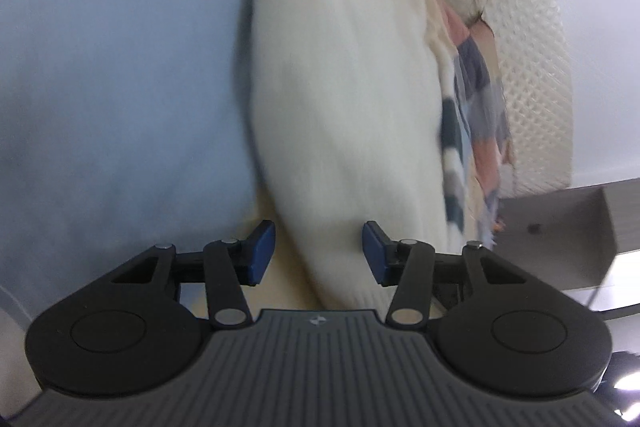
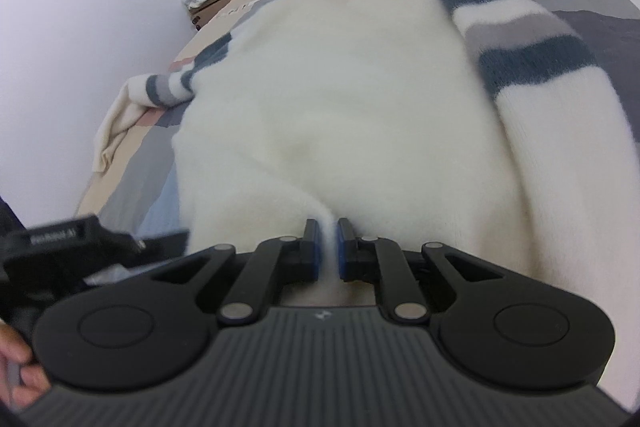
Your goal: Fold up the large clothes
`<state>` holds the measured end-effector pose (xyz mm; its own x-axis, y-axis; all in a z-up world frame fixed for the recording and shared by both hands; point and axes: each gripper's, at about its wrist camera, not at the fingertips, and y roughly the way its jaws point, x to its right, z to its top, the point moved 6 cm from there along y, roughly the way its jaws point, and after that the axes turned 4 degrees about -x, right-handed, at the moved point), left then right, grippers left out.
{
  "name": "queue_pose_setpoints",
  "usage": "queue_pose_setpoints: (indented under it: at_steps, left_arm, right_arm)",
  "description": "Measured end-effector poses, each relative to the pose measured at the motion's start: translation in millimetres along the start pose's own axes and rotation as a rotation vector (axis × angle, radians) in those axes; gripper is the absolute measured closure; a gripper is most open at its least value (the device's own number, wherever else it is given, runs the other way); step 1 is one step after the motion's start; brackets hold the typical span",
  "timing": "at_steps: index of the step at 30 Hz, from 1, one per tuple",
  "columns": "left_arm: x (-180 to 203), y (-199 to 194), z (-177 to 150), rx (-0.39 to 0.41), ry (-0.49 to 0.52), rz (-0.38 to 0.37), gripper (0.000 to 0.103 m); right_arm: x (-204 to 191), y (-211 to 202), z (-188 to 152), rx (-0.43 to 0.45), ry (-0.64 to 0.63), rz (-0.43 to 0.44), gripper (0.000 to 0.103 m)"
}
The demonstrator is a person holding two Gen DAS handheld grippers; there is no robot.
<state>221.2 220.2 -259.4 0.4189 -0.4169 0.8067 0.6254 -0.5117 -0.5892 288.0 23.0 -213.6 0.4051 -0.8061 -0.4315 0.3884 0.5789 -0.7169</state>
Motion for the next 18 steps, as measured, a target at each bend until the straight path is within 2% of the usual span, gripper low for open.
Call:
queue_pose_setpoints:
  at_steps: [2,7,11,15,18]
  left_arm:
    - [0.6,8.4,-7.1,-0.038,-0.025,-0.027,0.048]
    - [3.1,13.8,-11.2,-0.069,-0.068,-0.083,0.049]
    - [-1.8,21.0,-15.7,-0.109,-0.108,-0.092,0.049]
    - [0.7,24.3,-16.0,-0.102,-0.112,-0.099,0.049]
    - [5.2,21.4,-15.9,-0.093,-0.105,-0.13,0.067]
  right_arm:
    - [-0.3,-0.2,-0.4,0.001,0.008,0.001,0.091]
    - [0.1,-0.7,-0.1,0.005,0.016,0.005,0.091]
    - [0.6,-0.2,-0.8,0.008,0.018,0.006,0.091]
    - [1.6,-1.5,-2.0,0.013,0.027,0.014,0.091]
    - [0.2,-2.1,-1.7,0.016,0.024,0.014,0.091]
